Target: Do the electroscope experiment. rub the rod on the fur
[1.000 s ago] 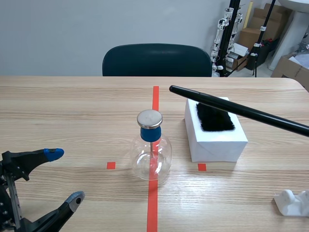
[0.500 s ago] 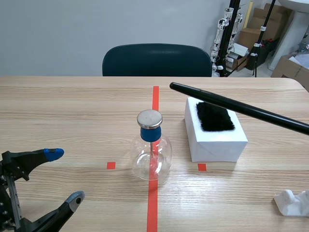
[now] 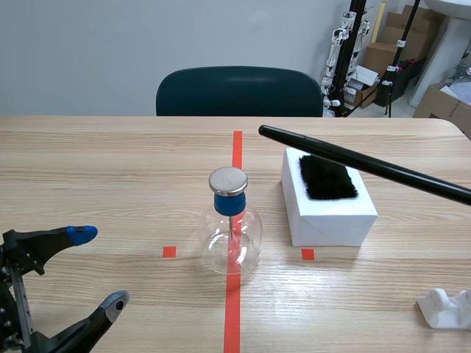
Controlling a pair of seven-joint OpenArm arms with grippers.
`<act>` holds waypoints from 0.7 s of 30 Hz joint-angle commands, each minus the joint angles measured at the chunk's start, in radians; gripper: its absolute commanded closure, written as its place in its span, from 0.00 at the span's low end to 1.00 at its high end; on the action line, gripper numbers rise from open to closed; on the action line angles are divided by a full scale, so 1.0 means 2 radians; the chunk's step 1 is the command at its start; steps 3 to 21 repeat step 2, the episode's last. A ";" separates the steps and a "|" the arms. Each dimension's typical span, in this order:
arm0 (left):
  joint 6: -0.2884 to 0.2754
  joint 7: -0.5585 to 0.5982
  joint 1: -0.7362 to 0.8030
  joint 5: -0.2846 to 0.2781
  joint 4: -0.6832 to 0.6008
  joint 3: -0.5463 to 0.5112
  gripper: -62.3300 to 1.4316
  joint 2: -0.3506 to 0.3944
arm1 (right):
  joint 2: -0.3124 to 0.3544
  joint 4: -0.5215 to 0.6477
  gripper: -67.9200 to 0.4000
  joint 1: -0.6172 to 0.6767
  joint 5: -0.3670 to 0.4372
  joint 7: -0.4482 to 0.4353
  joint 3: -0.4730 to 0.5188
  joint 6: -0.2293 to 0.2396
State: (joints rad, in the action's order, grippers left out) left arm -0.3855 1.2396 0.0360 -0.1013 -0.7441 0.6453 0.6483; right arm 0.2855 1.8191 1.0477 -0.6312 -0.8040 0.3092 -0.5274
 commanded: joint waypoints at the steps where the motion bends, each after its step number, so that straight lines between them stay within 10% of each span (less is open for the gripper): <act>1: 0.001 0.010 0.000 -0.003 -0.010 -0.002 0.00 0.000 | 0.002 0.008 1.00 -0.002 0.008 -0.002 0.002 -0.005; 21: 0.001 0.010 0.000 -0.003 -0.010 -0.002 0.00 0.000 | 0.002 0.008 1.00 -0.002 0.008 -0.002 0.002 -0.005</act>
